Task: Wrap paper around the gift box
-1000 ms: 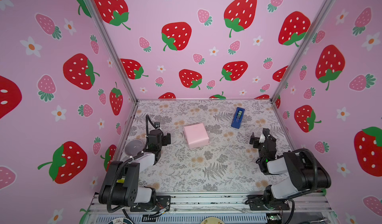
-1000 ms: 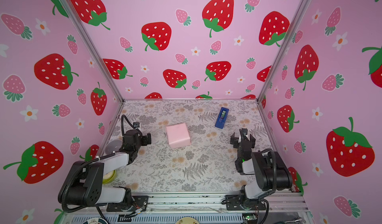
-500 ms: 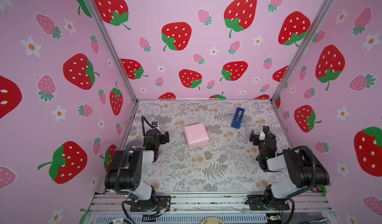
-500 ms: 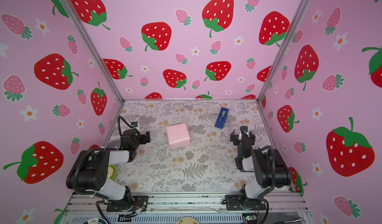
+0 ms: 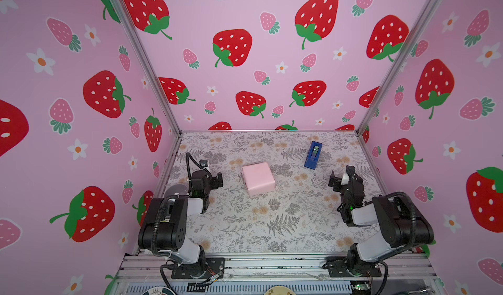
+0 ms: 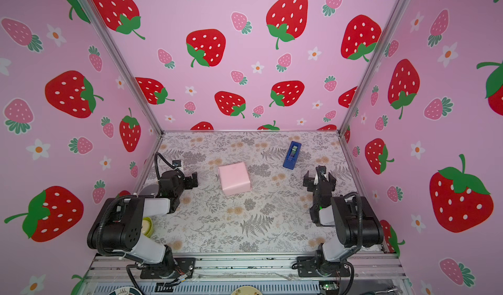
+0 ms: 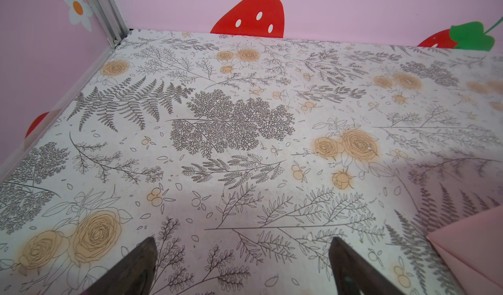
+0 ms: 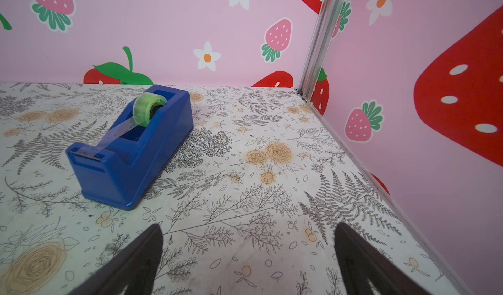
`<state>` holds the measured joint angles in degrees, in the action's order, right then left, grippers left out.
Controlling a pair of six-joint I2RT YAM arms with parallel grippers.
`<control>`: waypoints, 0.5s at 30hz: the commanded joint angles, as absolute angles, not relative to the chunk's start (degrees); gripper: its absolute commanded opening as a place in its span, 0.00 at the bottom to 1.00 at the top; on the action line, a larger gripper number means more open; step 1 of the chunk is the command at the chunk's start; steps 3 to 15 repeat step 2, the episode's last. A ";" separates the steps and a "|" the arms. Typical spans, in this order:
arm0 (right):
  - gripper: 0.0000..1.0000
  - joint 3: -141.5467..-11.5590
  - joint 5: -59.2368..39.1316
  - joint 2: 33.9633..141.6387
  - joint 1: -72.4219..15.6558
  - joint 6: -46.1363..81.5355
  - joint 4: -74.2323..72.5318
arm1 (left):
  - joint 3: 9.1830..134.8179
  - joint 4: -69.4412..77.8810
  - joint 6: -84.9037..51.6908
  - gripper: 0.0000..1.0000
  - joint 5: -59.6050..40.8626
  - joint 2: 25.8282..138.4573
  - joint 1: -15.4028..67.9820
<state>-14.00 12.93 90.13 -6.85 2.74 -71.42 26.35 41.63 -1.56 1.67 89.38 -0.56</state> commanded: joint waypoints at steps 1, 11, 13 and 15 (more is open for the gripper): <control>1.00 -14.59 13.01 89.85 -6.99 2.03 -72.95 | 26.47 42.98 -1.76 0.99 0.44 88.84 -1.05; 1.00 -14.68 12.93 89.82 -6.97 2.02 -72.88 | 26.46 43.23 -1.77 0.99 0.44 88.91 -0.97; 1.00 -14.68 12.93 89.82 -6.97 2.02 -72.88 | 26.46 43.23 -1.77 0.99 0.44 88.91 -0.97; 1.00 -14.68 12.93 89.82 -6.97 2.02 -72.88 | 26.46 43.23 -1.77 0.99 0.44 88.91 -0.97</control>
